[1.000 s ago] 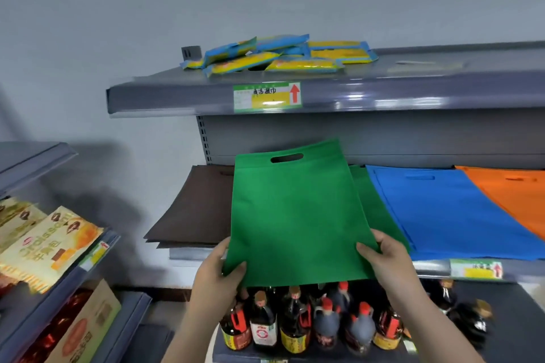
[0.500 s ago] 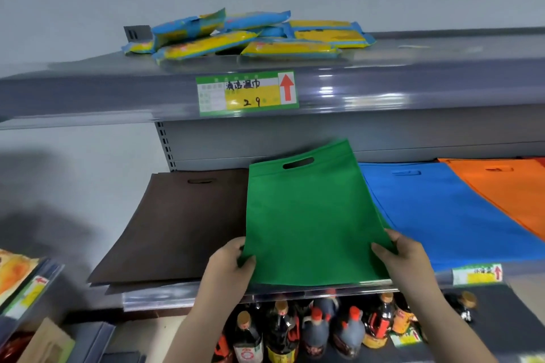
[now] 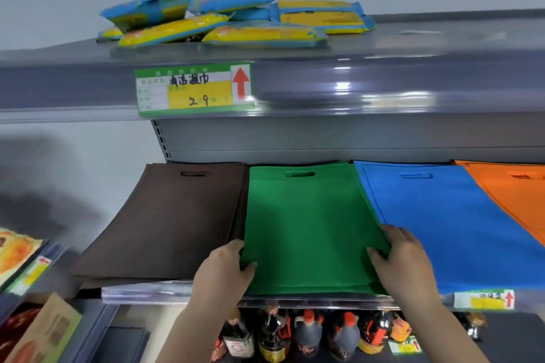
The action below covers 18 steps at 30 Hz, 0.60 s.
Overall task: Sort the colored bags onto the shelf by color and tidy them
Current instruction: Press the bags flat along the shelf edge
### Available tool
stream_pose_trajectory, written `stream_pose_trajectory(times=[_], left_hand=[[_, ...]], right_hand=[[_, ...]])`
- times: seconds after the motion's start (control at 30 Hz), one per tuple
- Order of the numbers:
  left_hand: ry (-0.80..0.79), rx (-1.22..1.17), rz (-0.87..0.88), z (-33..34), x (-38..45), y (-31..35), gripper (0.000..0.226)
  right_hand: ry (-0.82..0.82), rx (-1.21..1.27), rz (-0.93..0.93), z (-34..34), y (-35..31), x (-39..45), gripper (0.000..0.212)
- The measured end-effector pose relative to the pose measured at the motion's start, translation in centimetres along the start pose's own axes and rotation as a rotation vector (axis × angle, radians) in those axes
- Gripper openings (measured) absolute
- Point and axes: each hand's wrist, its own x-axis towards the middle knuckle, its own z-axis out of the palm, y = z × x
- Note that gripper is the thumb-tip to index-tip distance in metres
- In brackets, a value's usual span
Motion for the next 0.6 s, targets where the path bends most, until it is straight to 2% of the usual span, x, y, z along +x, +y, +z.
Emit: stream_pose_trajectory(times=[0.13,0.23,0.4,0.6], left_hand=[[0.071,0.054,-0.017,0.4,-0.7,1.1,0.035],[0.174,0.033,-0.023,0.6,-1.3,1.0,0.035],[0.344,0.224,-0.030,-0.7,-2.9,-1.4,0.036],[0.512,0.424,-0.239,-4.8,-8.2,-5.2,0.047]], right_hand=[[0.015,-0.184,-0.065,-0.3,0.6,0.9,0.053],[0.063,-0.153,-0.192,0.1,-0.1,1.3,0.044],[0.025,-0.092,-0.549,1.3,-4.7,2.0,0.035],[-0.048,-0.004,-0.923,3.8,-13.1,0.0,0.038]])
